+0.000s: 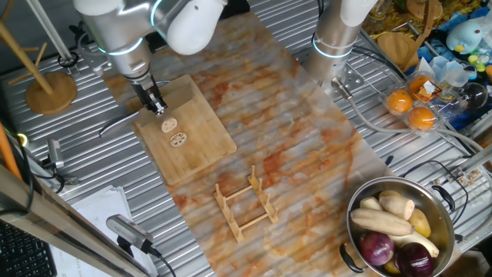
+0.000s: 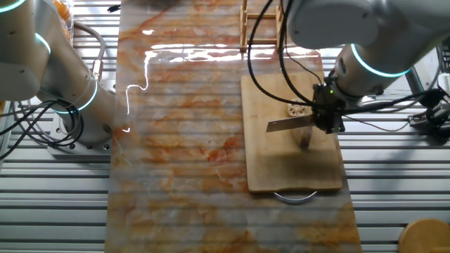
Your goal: Slice the lotus root
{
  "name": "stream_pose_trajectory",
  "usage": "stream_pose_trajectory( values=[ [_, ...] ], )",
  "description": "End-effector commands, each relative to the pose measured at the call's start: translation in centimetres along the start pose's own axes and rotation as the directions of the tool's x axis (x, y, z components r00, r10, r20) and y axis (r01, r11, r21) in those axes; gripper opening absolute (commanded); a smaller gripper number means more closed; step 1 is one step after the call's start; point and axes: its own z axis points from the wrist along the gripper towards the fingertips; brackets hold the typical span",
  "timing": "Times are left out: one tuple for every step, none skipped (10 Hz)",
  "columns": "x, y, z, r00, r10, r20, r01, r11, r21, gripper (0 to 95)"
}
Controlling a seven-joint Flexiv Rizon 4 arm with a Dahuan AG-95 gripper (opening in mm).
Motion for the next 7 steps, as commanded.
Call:
stream_pose_trajectory(
  values=[
    [0.54, -0.01, 0.03, 1.0, -0.017, 0.008, 0.017, 0.999, -0.033, 0.0],
    [1.09, -0.05, 0.13, 1.0, -0.022, 0.009, 0.022, 0.999, -0.037, 0.0],
    [1.11, -0.04, 0.16, 1.0, -0.021, 0.008, 0.021, 0.999, -0.037, 0.0],
    [1.04, 0.08, 0.24, 1.0, -0.018, 0.008, 0.018, 0.999, -0.038, 0.0],
    [0.9, 0.34, 0.39, 1.0, -0.013, 0.004, 0.013, 0.999, -0.039, 0.0],
    [0.92, 0.43, 0.47, 1.0, -0.012, -0.003, 0.012, 0.999, -0.039, 0.0],
    [1.06, 0.41, 0.56, 1.0, -0.014, -0.003, 0.013, 0.999, -0.039, 0.0]
  ],
)
